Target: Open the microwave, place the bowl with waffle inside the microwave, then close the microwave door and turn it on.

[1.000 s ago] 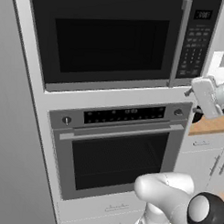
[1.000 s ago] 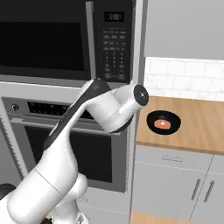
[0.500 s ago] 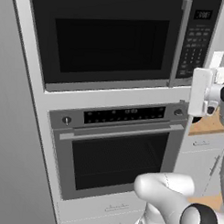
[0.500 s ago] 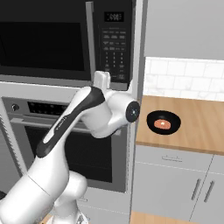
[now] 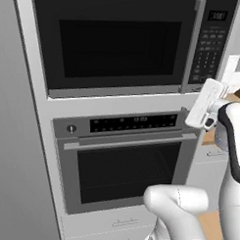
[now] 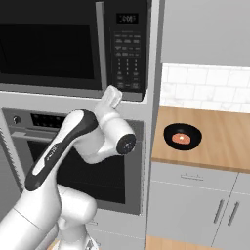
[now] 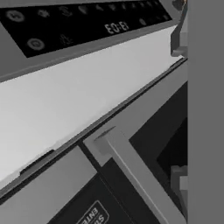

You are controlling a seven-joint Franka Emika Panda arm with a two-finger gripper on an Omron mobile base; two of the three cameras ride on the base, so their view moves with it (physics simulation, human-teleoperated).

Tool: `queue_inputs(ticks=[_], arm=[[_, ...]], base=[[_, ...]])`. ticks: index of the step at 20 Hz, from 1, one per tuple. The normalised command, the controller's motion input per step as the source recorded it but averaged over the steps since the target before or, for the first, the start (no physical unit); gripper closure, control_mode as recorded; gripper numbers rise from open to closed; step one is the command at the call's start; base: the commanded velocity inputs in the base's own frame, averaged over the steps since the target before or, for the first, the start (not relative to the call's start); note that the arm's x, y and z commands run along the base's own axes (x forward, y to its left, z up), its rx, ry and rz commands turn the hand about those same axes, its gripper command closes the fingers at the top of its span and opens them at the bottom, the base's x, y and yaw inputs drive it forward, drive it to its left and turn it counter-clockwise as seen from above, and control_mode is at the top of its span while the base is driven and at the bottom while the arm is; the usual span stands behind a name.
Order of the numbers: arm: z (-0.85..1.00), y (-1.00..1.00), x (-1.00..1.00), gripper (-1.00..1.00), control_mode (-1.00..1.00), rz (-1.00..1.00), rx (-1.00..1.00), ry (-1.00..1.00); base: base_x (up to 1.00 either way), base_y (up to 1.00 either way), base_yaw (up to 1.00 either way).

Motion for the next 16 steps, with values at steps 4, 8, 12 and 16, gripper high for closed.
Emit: queue_inputs(ticks=[4, 8, 12, 16], arm=[[0.05, -0.40, 0.33, -1.00, -1.00, 0.00, 0.31, -0.13], [0.08, 0.00, 0.76, -1.00, -1.00, 0.00, 0.27, -0.03], [0.16, 0.17, 0.70, -1.00, -1.00, -0.03, 0.15, 0.00], [0.14, 0.04, 0.36, -1.00, -1.00, -0.06, 0.09, 0.00]], base=[[0.00, 0.00, 0.00], [0.00, 0.00, 0.00], [0.00, 0.00, 0.00], [0.00, 0.00, 0.00]])
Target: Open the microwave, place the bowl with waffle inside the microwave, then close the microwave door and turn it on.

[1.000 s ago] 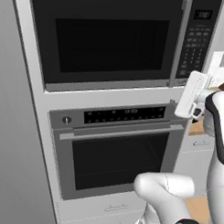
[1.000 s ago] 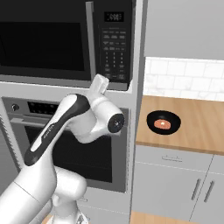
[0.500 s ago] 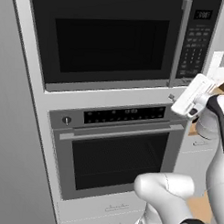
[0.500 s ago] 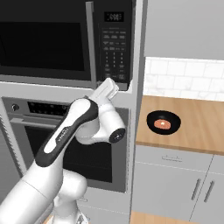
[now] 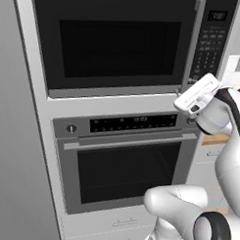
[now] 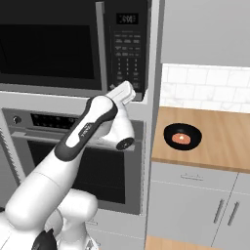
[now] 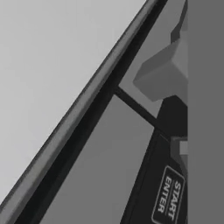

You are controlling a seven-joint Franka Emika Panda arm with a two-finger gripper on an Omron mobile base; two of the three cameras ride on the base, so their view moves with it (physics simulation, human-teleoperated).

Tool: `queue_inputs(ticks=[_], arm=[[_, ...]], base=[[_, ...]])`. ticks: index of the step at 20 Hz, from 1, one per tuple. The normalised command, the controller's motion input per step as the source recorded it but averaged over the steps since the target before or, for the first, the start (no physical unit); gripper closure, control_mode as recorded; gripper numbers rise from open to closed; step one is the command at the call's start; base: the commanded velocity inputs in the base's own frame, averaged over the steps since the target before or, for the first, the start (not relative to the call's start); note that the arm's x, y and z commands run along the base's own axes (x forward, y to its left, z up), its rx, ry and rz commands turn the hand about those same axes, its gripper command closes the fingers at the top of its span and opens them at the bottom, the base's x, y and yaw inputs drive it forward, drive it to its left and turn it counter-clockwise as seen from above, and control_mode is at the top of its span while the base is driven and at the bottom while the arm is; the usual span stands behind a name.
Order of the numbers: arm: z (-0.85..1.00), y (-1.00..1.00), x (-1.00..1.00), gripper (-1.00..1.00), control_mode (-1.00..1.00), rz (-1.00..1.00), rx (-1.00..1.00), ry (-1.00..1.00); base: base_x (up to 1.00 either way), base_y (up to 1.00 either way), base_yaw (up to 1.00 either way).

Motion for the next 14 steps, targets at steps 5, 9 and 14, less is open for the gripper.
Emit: queue_inputs(ticks=[5, 9, 14], arm=[[0.03, 0.00, 0.18, -1.00, -1.00, -0.06, 0.08, 0.00], [0.00, 0.09, 0.00, 1.00, -1.00, 0.00, 0.00, 0.00], [-0.01, 0.09, -0.10, 1.00, -1.00, 0.00, -0.07, 0.04]], base=[[0.00, 0.00, 0.00], [0.00, 0.00, 0.00], [0.00, 0.00, 0.00]])
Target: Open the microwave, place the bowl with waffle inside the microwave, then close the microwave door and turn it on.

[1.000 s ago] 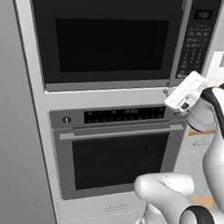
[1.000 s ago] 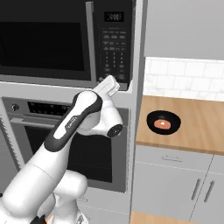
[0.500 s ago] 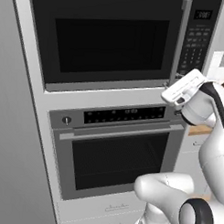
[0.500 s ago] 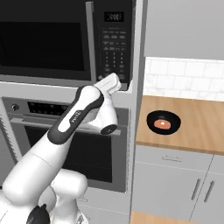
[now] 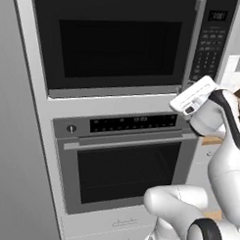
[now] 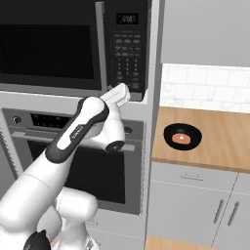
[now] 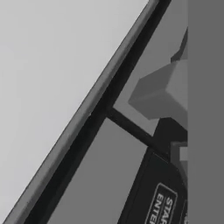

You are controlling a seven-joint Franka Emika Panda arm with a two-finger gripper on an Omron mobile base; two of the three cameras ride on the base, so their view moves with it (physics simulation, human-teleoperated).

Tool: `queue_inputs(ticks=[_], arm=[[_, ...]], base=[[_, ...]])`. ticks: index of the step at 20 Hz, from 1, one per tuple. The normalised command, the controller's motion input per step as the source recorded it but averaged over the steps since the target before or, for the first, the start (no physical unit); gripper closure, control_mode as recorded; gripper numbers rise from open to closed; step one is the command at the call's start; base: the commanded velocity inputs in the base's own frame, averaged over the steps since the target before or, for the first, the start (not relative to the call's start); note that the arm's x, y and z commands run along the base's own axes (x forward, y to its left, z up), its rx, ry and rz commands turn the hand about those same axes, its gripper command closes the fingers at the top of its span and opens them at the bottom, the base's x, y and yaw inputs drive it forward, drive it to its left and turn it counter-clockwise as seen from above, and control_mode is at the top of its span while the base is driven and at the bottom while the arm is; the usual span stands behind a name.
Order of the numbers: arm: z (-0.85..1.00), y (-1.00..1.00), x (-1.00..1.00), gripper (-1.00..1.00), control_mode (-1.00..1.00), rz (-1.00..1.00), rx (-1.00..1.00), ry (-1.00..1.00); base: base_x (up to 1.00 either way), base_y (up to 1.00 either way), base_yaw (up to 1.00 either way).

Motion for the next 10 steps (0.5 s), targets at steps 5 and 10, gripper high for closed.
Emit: queue_inputs(ticks=[5, 10], arm=[[0.00, -0.21, -0.94, 1.00, -1.00, 0.21, 0.00, -0.24], [-0.02, -0.22, -1.00, 1.00, -1.00, 0.38, -0.07, -0.16]], base=[[0.00, 0.00, 0.00], [0.00, 0.00, 0.00]])
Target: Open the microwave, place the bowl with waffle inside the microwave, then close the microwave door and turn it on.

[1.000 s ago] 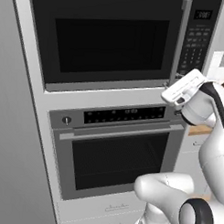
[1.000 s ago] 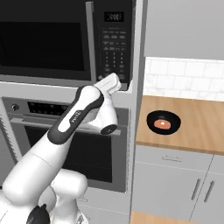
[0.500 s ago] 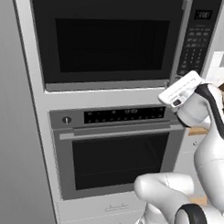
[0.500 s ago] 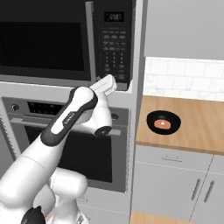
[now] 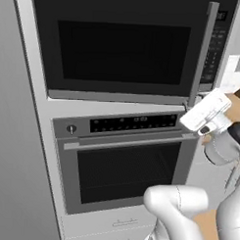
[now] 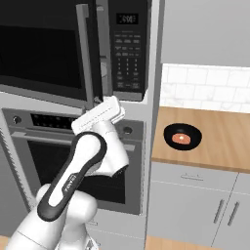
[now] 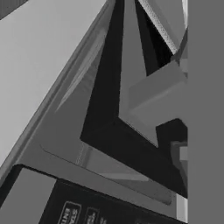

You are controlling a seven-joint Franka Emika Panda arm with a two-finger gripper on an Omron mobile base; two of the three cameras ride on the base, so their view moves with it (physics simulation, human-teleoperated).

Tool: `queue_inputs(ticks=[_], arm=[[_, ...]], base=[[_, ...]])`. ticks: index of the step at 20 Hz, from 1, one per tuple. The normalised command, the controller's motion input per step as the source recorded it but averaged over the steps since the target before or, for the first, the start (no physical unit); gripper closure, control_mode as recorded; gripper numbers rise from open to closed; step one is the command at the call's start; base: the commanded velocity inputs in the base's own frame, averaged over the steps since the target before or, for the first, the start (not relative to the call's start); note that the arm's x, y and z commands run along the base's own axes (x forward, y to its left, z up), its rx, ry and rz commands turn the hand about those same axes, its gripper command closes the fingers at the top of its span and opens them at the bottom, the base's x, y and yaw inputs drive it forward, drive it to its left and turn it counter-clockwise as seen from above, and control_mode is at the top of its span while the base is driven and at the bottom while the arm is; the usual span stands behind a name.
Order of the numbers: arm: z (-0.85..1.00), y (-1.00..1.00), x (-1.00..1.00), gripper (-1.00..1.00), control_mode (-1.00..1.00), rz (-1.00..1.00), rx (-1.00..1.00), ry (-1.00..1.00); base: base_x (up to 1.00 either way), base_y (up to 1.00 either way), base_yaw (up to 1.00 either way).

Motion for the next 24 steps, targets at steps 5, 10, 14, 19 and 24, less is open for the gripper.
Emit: queue_inputs(ticks=[5, 10, 14, 19, 24], arm=[[-0.12, -0.21, -1.00, -1.00, -1.00, 0.38, -0.17, -0.13], [-0.02, -0.70, -0.85, -1.00, -1.00, 0.20, -0.08, -0.20], [-0.09, -0.64, 0.69, -1.00, -1.00, 0.03, 0.01, 0.17], [-0.07, -0.22, 1.00, -1.00, -1.00, 0.11, 0.02, 0.21], [0.00, 0.20, 0.65, -1.00, -1.00, 0.31, -0.05, -0.08]], base=[[0.00, 0.00, 0.00], [0.00, 0.00, 0.00], [0.00, 0.00, 0.00], [0.00, 0.00, 0.00], [0.00, 0.00, 0.00]])
